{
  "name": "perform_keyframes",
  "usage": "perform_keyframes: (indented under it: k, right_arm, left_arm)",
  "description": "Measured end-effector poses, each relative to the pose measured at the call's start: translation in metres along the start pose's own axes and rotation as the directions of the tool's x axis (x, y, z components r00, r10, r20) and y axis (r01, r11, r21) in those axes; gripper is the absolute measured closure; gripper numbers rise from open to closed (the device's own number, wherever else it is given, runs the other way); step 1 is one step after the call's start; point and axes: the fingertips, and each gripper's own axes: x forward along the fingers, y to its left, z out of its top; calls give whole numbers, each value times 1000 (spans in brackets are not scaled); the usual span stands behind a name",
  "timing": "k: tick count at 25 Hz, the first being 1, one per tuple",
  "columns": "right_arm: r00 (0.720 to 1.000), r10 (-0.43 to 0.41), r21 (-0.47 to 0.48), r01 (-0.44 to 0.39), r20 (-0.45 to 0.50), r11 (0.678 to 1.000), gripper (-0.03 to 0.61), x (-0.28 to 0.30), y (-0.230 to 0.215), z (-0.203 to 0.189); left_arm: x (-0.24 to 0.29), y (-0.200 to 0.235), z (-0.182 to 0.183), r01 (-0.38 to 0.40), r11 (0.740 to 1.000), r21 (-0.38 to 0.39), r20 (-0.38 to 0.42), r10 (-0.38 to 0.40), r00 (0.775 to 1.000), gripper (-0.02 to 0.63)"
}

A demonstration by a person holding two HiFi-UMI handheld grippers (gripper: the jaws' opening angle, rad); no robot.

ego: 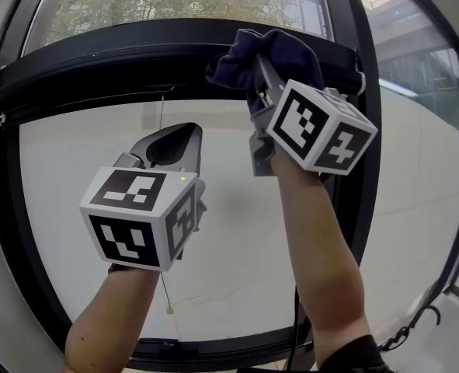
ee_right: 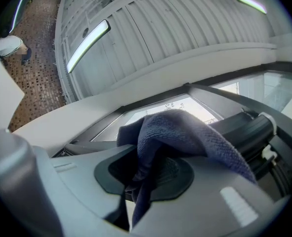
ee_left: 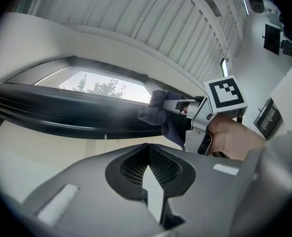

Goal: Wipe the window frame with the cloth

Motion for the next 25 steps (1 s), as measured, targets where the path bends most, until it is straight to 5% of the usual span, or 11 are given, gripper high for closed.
perform_keyframes:
  k: [6,25]
  right_arm:
    - [999,-38,-15,38,2,999,511,-31,-64,18]
    - [993,-118,-73,117,-15,990,511,-22,-91,14]
  left_arm:
    - [33,-58,-1,32,999,-21,1,-32,999,620]
    - [59,-55,-13,107,992,-71,19,-106,994,620]
